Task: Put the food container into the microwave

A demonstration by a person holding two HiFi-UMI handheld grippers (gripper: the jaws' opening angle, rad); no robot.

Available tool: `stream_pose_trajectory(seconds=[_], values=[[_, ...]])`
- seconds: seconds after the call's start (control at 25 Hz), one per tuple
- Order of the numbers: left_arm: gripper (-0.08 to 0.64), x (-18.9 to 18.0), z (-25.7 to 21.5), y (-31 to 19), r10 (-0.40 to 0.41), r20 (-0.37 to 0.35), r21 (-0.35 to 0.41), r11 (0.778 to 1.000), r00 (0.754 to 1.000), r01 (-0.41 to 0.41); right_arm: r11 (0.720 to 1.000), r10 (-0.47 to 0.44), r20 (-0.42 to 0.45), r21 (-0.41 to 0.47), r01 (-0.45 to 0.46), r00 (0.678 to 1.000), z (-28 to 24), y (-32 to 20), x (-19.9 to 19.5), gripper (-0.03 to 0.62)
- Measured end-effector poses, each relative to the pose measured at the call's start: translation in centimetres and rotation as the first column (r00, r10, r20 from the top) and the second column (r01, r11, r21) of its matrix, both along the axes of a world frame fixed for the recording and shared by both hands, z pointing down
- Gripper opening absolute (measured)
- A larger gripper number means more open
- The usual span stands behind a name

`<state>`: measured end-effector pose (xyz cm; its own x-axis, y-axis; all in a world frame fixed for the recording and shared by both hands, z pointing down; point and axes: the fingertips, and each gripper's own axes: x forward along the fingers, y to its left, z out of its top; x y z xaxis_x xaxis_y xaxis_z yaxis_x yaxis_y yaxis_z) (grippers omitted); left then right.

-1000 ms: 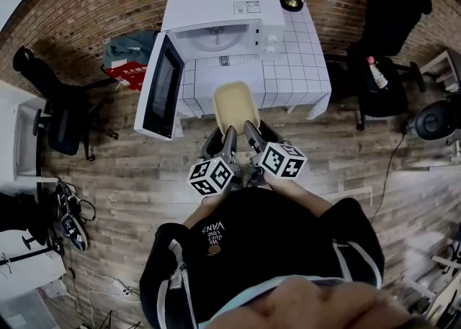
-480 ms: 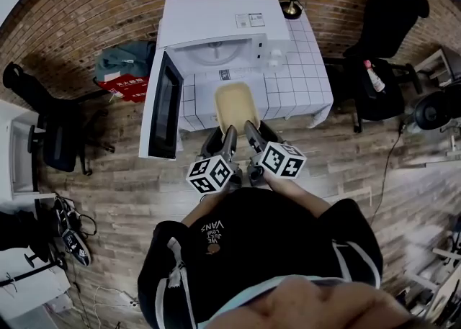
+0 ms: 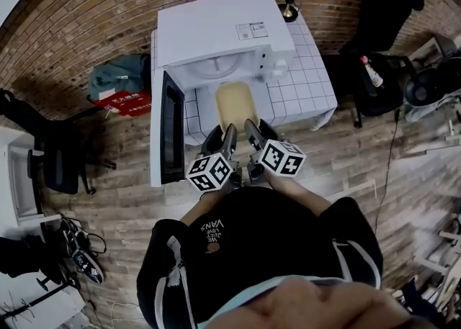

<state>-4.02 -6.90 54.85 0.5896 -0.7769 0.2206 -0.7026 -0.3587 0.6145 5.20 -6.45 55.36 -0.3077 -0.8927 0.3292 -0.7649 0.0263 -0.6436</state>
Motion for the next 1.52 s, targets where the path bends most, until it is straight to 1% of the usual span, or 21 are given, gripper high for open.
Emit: stream_pose_trajectory(seconds=[0.24, 0.44, 0.76, 1.04, 1.24, 1.52], values=[[0.171, -0.8, 0.7, -2.0, 0.034, -0.001, -0.011, 0.999, 0.999, -0.034, 0.999, 0.037, 0.000, -0.010, -0.037, 0.999, 0.7, -1.7, -0.9, 0.189], [0.170, -1.1, 1.3, -3.4, 0.035, -0.006, -0.028, 0.999, 0.999, -0.036, 0.999, 0.039, 0.000, -0.025, -0.039, 0.999, 1.2, -3.0, -1.1, 0.189], [0.170, -0.9, 2.1, -7.2, -0.014, -0.001, -0.035, 0.999, 1.000, 0.014, 1.000, -0.004, 0.003, -0.031, 0.004, 1.000, 2.1, -7.2, -1.0, 0.189], [0.170, -0.9, 2.8, -10.6, -0.052, 0.014, -0.037, 0.998, 0.999, 0.052, 0.997, -0.046, 0.007, -0.055, 0.046, 0.999, 3.0, -10.9, -0.9, 0.189], [0.170, -0.9, 3.7, -12.3, -0.082, 0.015, -0.052, 0.995, 0.996, 0.083, 0.995, -0.068, 0.013, -0.069, 0.069, 0.998, 3.9, -12.9, -0.9, 0.189], [0.170, -0.8, 4.7, -14.8, -0.077, 0.037, -0.058, 0.995, 0.996, 0.079, 0.992, -0.088, 0.024, -0.092, 0.090, 0.996, 5.2, -15.4, -0.7, 0.189]])
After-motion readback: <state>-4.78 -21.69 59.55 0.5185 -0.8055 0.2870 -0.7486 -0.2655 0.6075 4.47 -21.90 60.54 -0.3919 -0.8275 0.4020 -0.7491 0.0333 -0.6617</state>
